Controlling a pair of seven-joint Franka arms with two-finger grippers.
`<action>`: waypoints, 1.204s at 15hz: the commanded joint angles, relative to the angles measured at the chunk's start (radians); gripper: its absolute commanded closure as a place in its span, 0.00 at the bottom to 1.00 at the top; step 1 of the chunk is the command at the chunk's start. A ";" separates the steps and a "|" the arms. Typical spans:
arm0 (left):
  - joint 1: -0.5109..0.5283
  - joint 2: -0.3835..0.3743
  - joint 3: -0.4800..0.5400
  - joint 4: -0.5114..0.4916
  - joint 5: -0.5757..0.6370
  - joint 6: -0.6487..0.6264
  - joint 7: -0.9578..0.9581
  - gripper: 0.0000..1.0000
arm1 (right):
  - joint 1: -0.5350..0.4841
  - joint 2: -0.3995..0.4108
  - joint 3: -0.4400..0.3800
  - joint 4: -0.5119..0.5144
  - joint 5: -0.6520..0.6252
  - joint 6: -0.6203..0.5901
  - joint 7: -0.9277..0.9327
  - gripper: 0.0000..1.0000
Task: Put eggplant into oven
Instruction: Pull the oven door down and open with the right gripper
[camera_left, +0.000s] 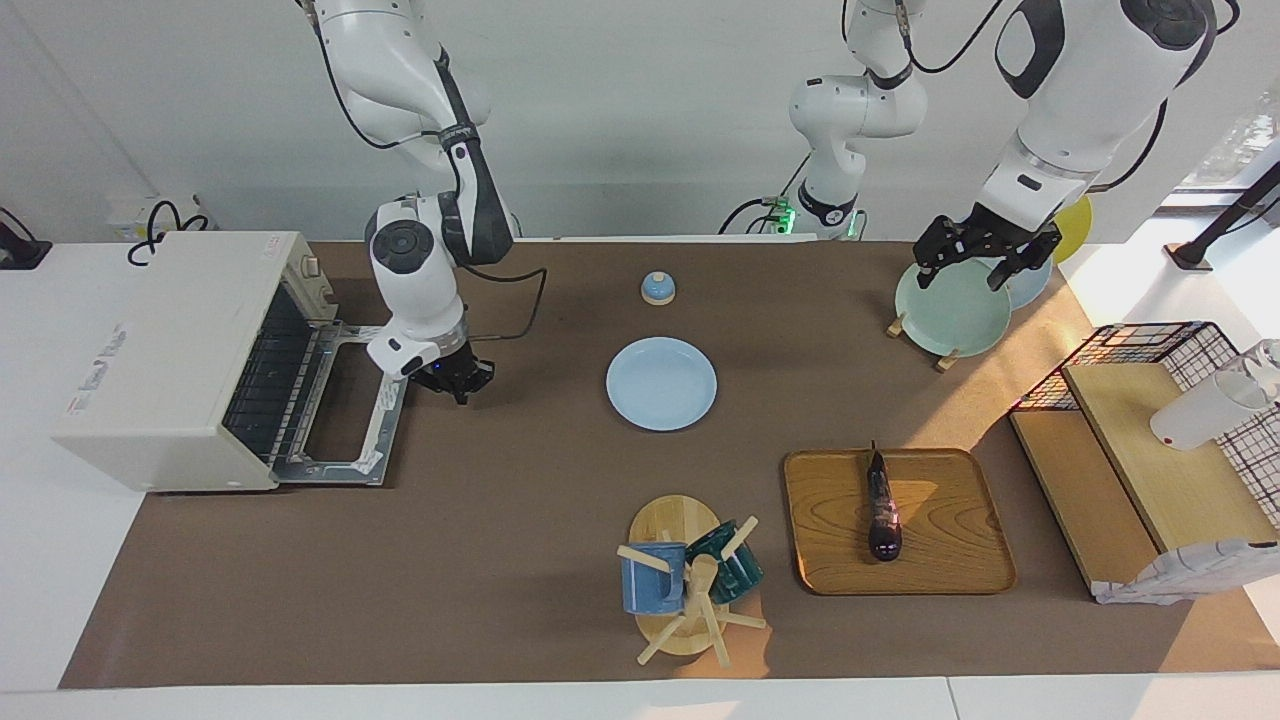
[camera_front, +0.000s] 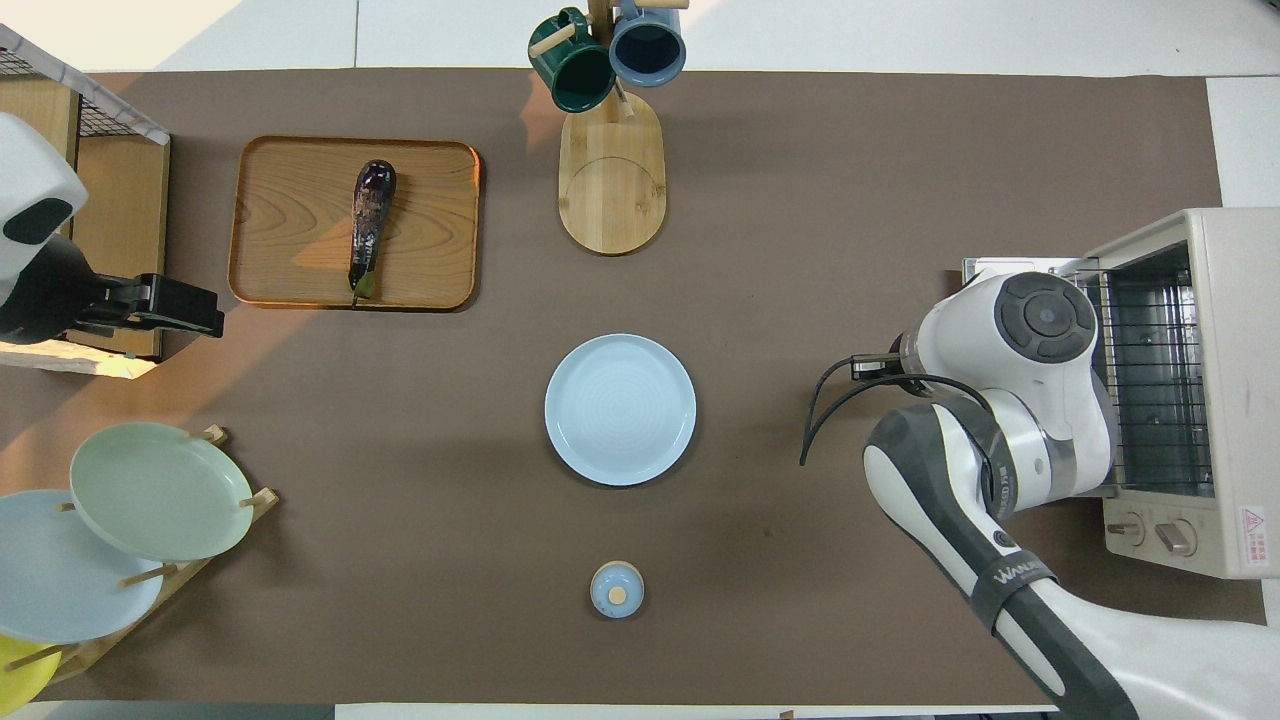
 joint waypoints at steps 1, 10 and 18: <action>-0.002 -0.010 0.005 -0.002 -0.004 -0.010 0.010 0.00 | 0.024 -0.007 -0.005 0.115 0.068 -0.140 0.022 1.00; 0.000 -0.010 0.007 -0.002 -0.004 -0.005 0.008 0.00 | -0.016 -0.091 -0.019 0.420 0.068 -0.634 0.027 0.26; 0.000 -0.013 0.007 -0.010 -0.005 -0.001 -0.016 0.00 | -0.056 -0.087 -0.023 0.622 0.028 -0.830 -0.051 0.00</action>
